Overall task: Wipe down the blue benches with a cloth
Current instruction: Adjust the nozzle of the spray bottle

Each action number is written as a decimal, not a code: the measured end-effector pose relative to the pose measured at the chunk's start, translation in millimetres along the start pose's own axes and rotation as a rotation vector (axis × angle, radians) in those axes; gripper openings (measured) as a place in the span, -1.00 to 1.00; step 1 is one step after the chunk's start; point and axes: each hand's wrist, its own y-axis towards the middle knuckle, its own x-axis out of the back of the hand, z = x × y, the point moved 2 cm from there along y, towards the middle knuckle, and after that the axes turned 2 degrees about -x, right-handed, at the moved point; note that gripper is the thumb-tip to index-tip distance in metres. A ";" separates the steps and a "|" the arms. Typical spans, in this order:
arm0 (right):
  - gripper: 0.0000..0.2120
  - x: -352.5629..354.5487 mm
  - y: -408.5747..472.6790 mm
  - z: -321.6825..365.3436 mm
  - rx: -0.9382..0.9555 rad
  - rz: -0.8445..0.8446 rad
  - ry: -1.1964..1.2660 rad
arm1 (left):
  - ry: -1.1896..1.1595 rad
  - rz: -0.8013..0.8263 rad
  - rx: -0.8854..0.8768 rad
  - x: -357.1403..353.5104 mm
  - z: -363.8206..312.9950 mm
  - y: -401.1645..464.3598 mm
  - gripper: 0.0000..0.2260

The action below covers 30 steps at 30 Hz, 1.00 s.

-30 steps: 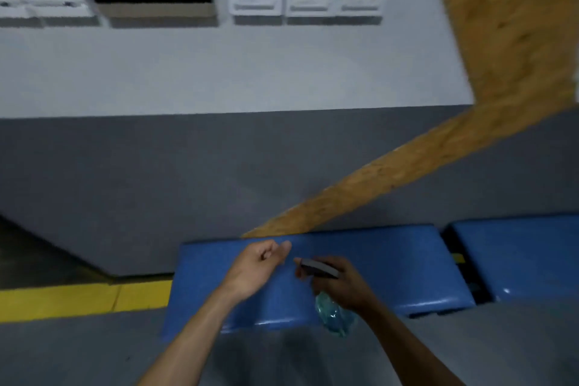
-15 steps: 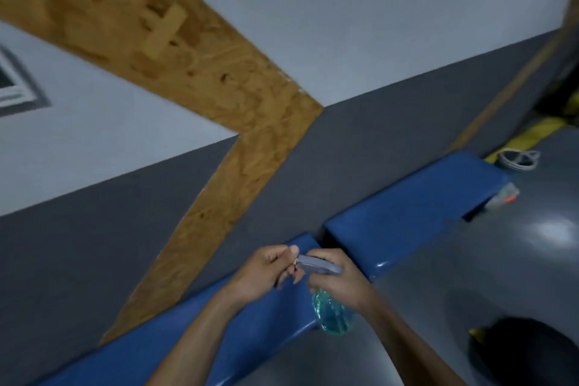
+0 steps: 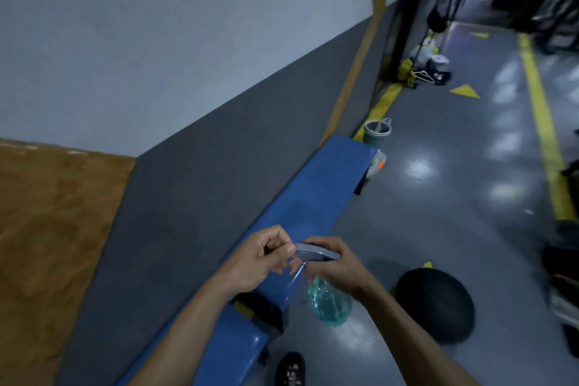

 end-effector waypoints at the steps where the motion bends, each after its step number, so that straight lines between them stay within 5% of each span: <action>1: -0.73 18.1 9.2 -1.1 -0.013 -0.038 0.024 | -0.011 0.023 -0.019 -1.0 -1.5 24.9 -0.81; 13: -0.71 213.2 113.5 -15.5 -0.105 -0.264 0.086 | -0.099 0.231 -0.084 -25.8 -10.6 284.5 -0.77; 20: -0.78 354.2 180.6 -53.1 -0.085 -0.428 0.062 | -0.176 0.212 0.001 -73.5 -3.7 447.5 -0.73; 30: -0.71 586.4 296.3 -56.0 -0.064 -0.312 0.055 | -0.177 0.098 -0.041 -118.8 -42.3 685.6 -0.80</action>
